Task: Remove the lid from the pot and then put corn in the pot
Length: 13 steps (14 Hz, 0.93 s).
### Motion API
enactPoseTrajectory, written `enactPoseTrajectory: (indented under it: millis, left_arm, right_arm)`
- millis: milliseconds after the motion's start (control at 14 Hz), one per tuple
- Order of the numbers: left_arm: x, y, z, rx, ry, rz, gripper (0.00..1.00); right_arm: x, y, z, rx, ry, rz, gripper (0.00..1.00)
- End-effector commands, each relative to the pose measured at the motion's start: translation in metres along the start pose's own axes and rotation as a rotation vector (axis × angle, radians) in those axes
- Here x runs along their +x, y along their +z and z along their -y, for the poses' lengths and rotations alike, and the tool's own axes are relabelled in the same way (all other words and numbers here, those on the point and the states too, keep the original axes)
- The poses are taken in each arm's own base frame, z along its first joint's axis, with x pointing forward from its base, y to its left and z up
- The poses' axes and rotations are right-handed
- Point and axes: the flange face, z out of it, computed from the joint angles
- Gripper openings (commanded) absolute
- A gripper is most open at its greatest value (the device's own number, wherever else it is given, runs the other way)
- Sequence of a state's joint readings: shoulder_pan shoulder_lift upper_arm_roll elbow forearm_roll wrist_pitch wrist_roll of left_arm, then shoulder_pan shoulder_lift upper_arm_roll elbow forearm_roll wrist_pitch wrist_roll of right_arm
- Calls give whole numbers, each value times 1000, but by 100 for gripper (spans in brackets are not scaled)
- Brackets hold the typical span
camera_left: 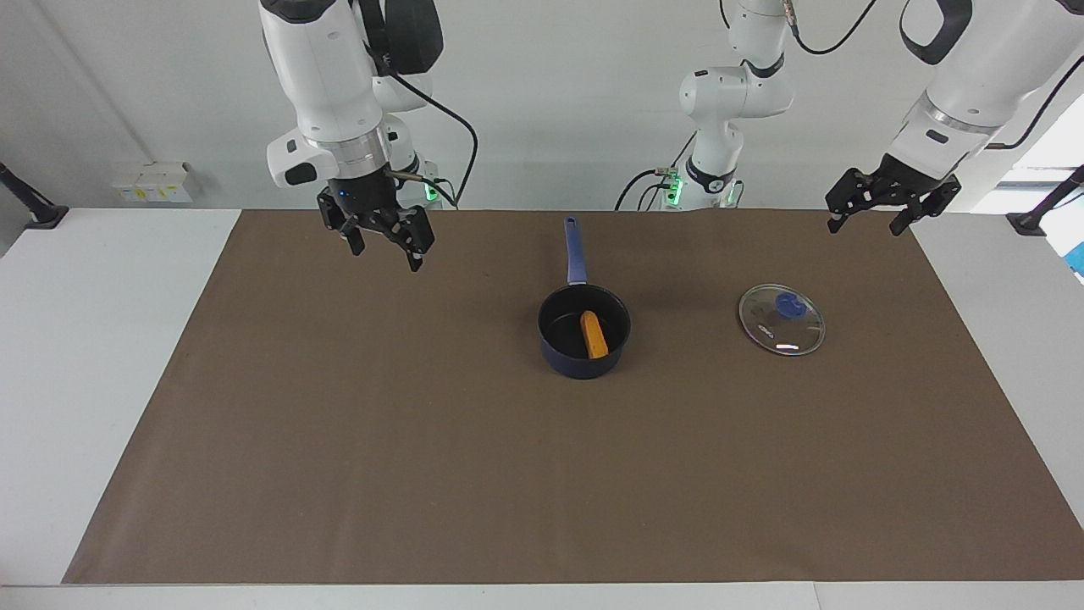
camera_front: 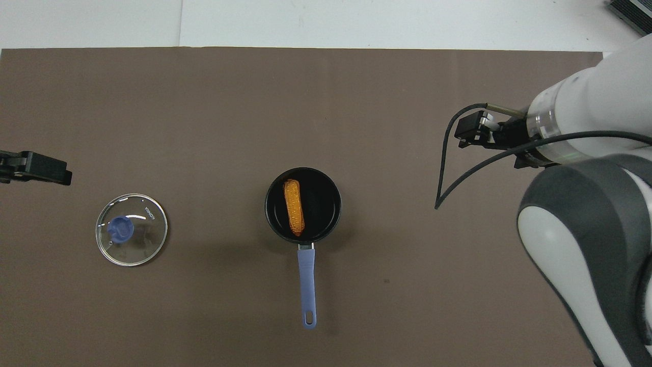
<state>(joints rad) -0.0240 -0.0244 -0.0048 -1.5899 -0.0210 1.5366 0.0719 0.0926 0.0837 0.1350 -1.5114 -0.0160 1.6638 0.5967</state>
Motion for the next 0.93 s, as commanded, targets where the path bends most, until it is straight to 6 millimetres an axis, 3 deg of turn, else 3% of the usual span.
enactPoseTrajectory:
  millis: [0, 286, 357, 643, 857]
  left_arm:
    - [-6, -2, -1, 20, -3, -15, 100]
    - [-8, -2, 13, 19, -31, -14, 100]
    - [-8, -2, 14, 19, -32, -14, 100]
    - [-7, -2, 13, 19, -31, -16, 100]
    - [-8, -2, 14, 19, -32, -14, 100]
  right_arm:
    - [3, -13, -10, -15, -31, 10, 100]
    - [15, -13, -37, -30, -162, 38, 100]
    - [13, -23, -47, -35, -198, 35, 100]
    - [38, -33, -121, -28, -313, 45, 100]
    - [38, -35, -132, -31, -343, 55, 100]
